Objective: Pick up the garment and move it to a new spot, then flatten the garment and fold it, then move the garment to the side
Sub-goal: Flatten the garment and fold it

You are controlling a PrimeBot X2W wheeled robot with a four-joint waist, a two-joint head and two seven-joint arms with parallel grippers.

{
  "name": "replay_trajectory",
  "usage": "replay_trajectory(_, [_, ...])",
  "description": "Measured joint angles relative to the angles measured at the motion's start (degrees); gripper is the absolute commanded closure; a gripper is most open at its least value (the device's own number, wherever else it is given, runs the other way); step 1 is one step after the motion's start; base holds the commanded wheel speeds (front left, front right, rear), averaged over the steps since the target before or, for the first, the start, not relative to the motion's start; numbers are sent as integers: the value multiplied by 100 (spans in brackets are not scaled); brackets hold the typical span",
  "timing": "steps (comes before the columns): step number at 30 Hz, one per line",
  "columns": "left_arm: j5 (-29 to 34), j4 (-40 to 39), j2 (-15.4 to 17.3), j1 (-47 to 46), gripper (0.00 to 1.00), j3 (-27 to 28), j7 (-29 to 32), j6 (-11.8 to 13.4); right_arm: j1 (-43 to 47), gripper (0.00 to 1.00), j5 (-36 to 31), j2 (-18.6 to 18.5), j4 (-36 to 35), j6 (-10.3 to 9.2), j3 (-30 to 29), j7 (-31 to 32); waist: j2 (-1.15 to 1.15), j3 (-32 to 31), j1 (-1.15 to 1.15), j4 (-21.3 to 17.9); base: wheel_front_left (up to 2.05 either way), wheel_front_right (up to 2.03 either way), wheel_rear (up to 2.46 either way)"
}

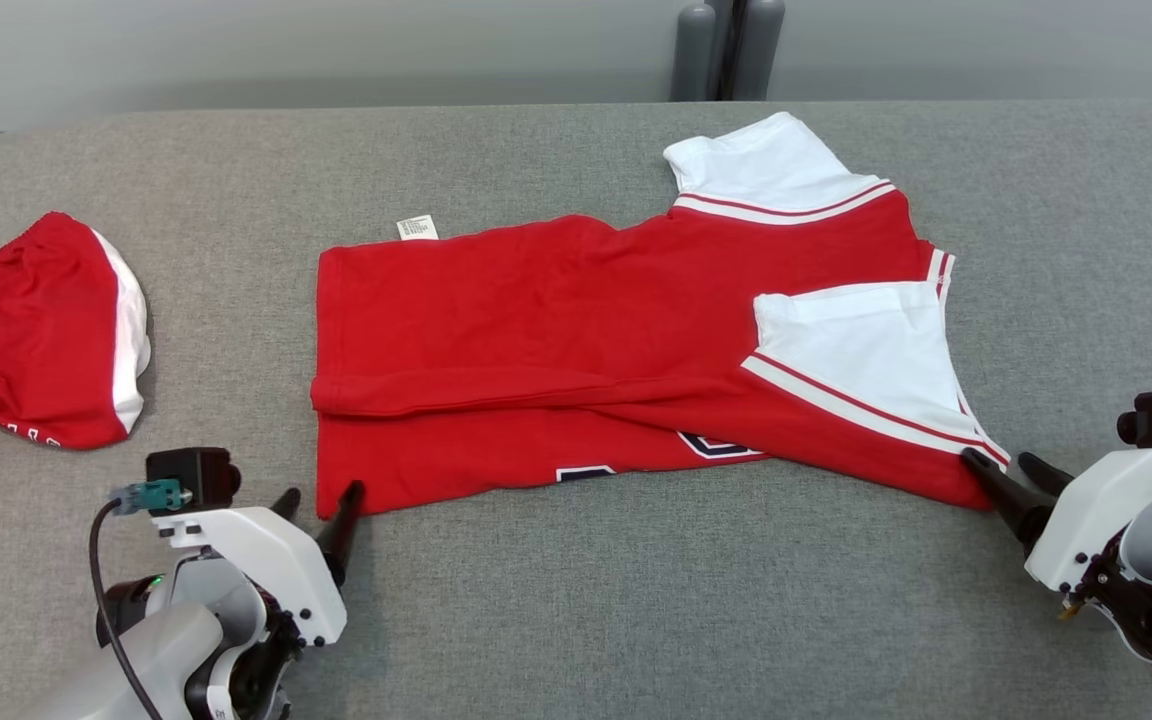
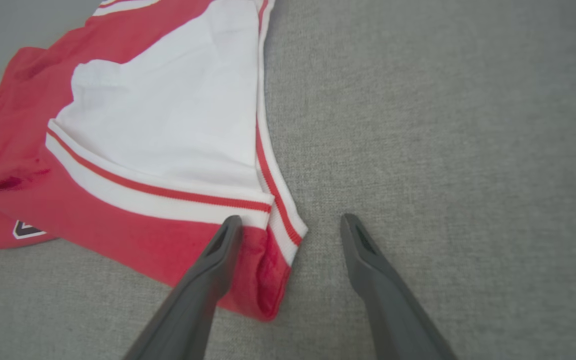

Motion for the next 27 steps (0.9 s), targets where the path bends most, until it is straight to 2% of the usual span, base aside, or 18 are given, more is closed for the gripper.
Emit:
replay_trajectory(6, [-45,91,-58,-60,0,-68,208,-123,-33,0,-4,86,-93,-3,-55,310,0,3,0,-33,0,0,0])
replay_trajectory(7, [-46,107,-64,-63,8,-67,208,-141,-19,51,-4,88,-138,-3,-55,352,0,0,0,-35,0,0,0])
replay_trajectory(8, [-46,122,-66,-68,65,-69,209,-151,1,66,-5,88,-192,-3,-53,367,0,-4,0,-37,0,0,0])
replay_trajectory(9, [-46,129,-67,-71,100,-76,221,-168,31,100,-4,90,-231,-3,-51,376,0,-12,0,-37,0,0,0])
replay_trajectory(18, [-7,-66,25,-69,100,-142,258,-253,190,100,49,4,-579,-2,-115,559,0,-99,0,-3,0,0,0])
replay_trajectory(27, [23,-636,520,145,100,-242,407,-279,315,100,300,-339,-789,-2,-271,971,0,-308,0,27,0,0,0])
